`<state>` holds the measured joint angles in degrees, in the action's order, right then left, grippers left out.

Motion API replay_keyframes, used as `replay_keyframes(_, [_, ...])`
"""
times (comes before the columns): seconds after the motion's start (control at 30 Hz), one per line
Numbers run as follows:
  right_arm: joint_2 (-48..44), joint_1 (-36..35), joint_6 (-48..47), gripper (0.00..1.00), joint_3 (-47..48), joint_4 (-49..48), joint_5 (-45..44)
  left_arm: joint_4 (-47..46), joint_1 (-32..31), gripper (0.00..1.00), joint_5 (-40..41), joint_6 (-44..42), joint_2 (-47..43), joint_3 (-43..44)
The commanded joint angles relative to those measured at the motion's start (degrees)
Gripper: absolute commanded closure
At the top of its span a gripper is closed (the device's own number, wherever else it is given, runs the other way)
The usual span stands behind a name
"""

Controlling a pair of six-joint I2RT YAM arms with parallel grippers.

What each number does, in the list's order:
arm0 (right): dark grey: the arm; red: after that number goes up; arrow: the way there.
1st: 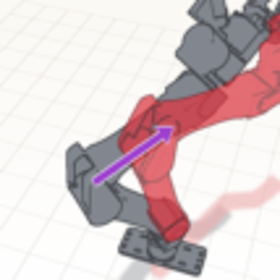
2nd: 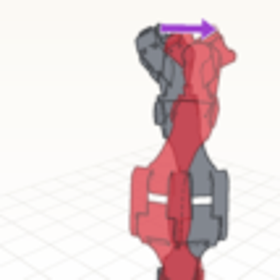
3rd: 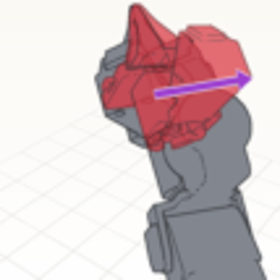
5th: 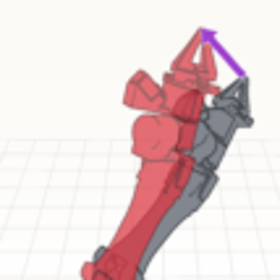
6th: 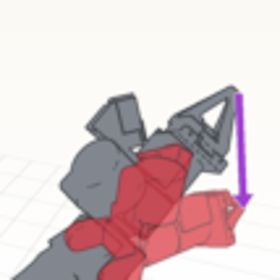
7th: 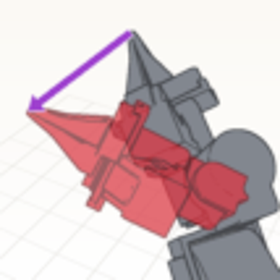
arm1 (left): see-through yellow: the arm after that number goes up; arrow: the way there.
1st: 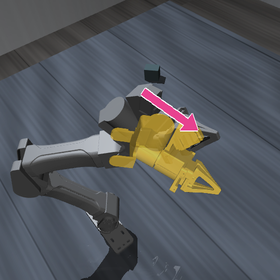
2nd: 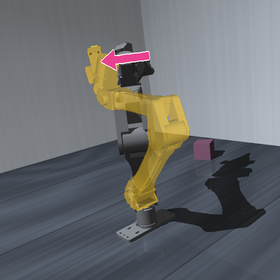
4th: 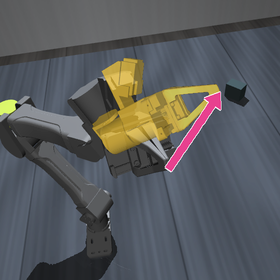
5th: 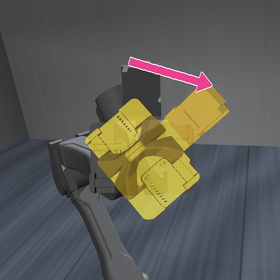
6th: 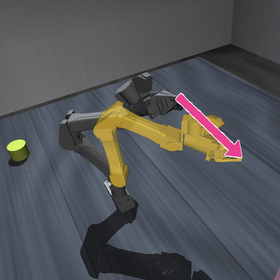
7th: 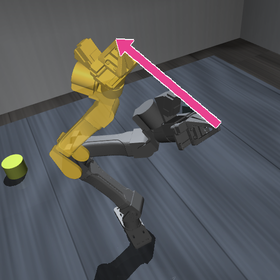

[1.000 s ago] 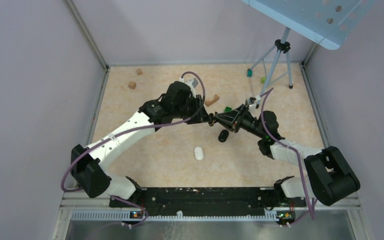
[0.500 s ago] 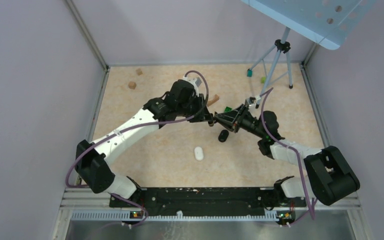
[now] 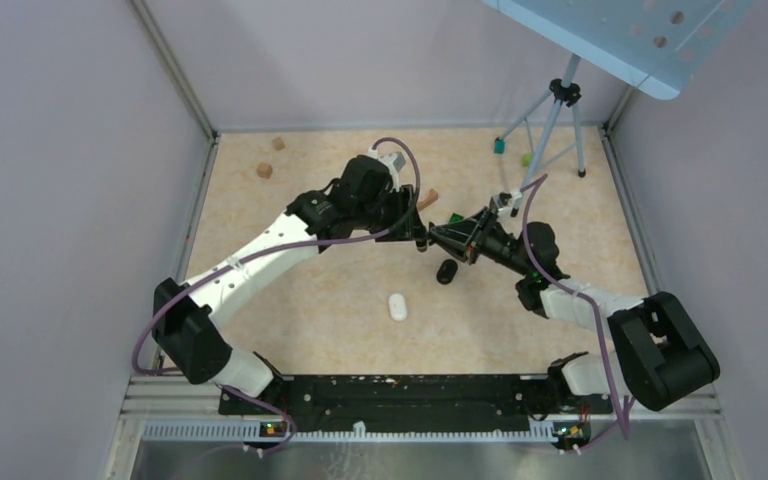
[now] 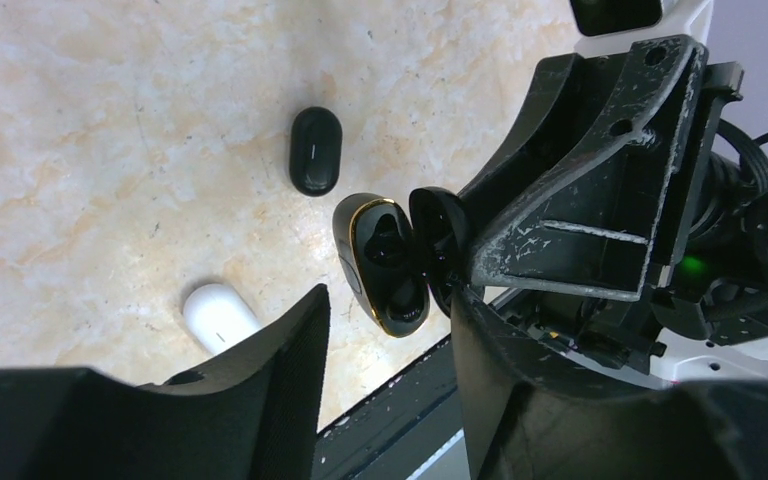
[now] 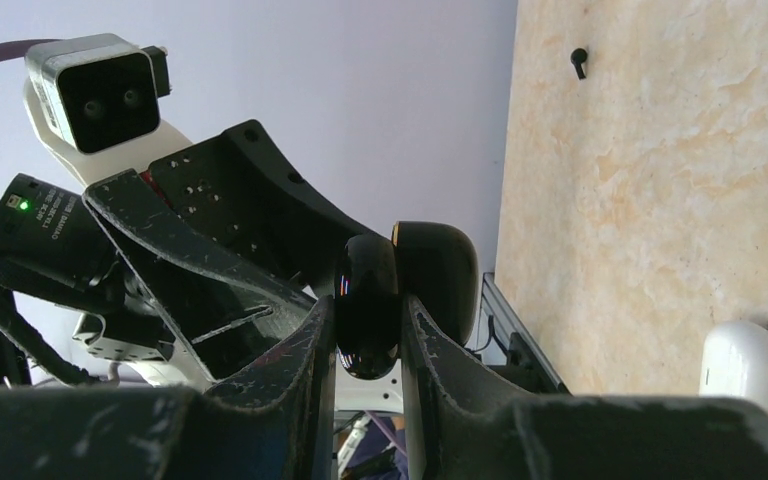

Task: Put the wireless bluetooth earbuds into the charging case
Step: Adjust the right earbud in the right side groove of the charging case, then adjust the left earbud at the center of the board.

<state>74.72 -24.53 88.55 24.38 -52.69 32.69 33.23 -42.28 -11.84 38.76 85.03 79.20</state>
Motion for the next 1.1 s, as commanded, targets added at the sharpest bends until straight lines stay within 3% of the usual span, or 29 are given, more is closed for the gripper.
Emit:
replay_keyframes(0.0, [-0.2, -0.5, -0.3, 1.00, 0.6, -3.7, 1.1, -0.4, -0.4, 0.46, 1.1, -1.4, -0.7, 2.9])
replay_keyframes(0.2, [-1.8, -0.6, -3.3, 1.00, 1.0, 0.1, 2.6, 0.3, -0.3, 0.44, 8.0, -3.1, -5.3, 3.2])
replay_keyframes(0.4, [-6.1, -0.5, -8.8, 1.00, 0.4, 6.8, 4.4, 1.3, 4.7, 0.28, 14.7, -7.5, -11.3, 1.8])
replay_keyframes(0.47, [-6.9, -0.4, -9.9, 1.00, 0.2, 6.5, 6.2, 2.1, 8.6, 0.24, 13.6, -9.1, -12.2, 1.1])
replay_keyframes(0.63, [-7.4, -0.2, -10.0, 1.00, -1.4, 1.9, 10.9, 5.2, 20.4, 0.21, 4.8, -12.5, -11.7, -1.5])
replay_keyframes(0.7, [-7.5, -0.1, -9.5, 1.00, -2.0, -0.3, 12.3, 7.5, 23.5, 0.21, 4.8, -13.5, -10.4, -1.6])
replay_keyframes(0.83, [-7.5, 0.0, -9.7, 1.00, -1.6, -0.6, 14.0, 10.2, 26.2, 0.19, 11.1, -13.1, -9.0, -3.2])
replay_keyframes(0.93, [-7.5, 0.2, -10.6, 1.00, -1.0, 1.2, 14.3, 11.7, 26.5, 0.10, 18.1, -13.5, -8.8, -5.4])
replay_keyframes(1.07, [-7.5, 0.3, -12.0, 1.00, -0.3, 3.4, 13.7, 12.3, 27.4, 0.07, 26.1, -11.2, -8.5, -10.3])
